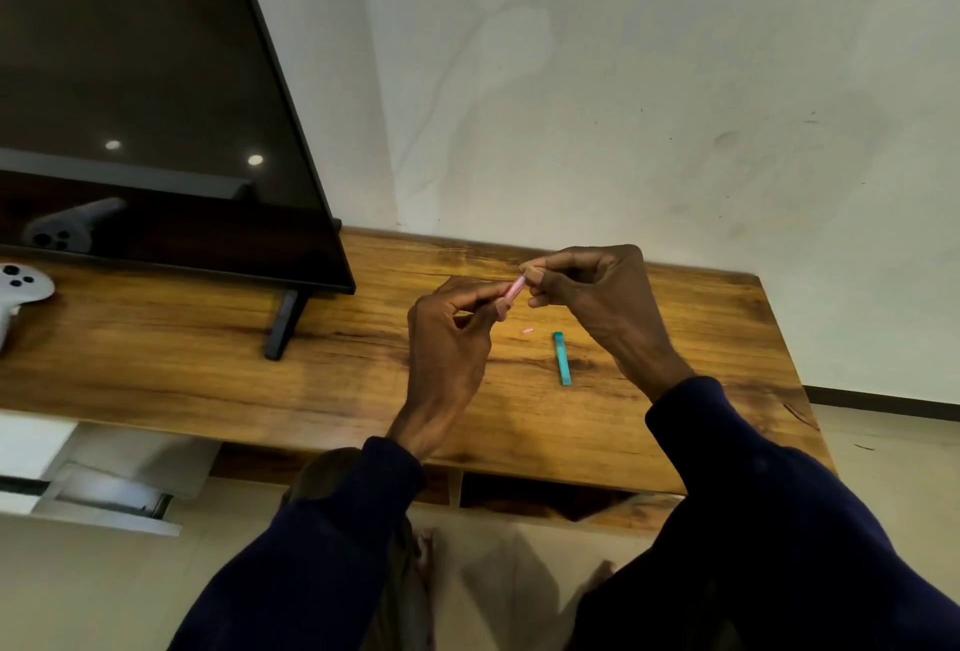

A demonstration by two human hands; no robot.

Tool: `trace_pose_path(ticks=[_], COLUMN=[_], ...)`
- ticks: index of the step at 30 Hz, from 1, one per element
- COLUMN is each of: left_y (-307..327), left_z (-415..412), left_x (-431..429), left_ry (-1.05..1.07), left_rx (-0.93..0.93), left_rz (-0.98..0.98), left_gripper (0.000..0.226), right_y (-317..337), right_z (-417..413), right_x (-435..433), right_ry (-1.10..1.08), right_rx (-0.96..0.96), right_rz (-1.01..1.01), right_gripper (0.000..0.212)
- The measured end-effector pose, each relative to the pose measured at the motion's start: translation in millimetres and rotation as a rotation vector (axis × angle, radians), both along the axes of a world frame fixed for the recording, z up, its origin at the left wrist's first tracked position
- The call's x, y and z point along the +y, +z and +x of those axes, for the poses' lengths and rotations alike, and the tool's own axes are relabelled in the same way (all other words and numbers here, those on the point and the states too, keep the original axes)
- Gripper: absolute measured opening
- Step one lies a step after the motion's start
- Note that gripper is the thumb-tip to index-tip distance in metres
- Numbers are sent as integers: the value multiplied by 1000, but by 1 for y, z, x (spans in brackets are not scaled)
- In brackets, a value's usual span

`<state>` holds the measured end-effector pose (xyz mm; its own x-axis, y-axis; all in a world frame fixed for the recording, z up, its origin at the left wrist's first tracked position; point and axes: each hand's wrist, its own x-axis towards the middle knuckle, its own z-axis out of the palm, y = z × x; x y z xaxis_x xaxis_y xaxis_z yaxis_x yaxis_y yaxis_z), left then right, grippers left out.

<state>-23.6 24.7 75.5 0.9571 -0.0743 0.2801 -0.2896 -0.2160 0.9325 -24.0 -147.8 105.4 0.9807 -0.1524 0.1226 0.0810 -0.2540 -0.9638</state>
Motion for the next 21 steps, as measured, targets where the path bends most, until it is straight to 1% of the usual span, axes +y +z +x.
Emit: trace_pose_path(ticks=[3,5,8,10,13,16,18,21], left_y=[-3,-7,-16,-24,-32,-40,-44,-49], left_z=[4,8,13,16,21,25,27,28], left_x=[-1,0,6,9,10,10,9,7], left_ry=[5,9,-4,-5,17,24,27,-3], left_rx=[133,221,313,370,466,530,565,598], left_rz=[-69,-95,-86,-99,-110,-167,-181,-187], left_gripper=[24,25,23,23,25,23,26,30], right_y=[-5,-12,-28,-42,-63,-83,-95,-107], right_z=[3,6,13,20,30,36,40,43], right_x=[-1,-5,-12,-16,-22,-25,-23,-19], right_ry=[-16,-74,-138,-148,-124,-59,2,54], right_rx=[2,7,45,90,143,164,179,211], right_rz=[30,49,-5,-99,-313,-526,-666,-807], right_gripper=[20,19,13,9,14,14,14,16])
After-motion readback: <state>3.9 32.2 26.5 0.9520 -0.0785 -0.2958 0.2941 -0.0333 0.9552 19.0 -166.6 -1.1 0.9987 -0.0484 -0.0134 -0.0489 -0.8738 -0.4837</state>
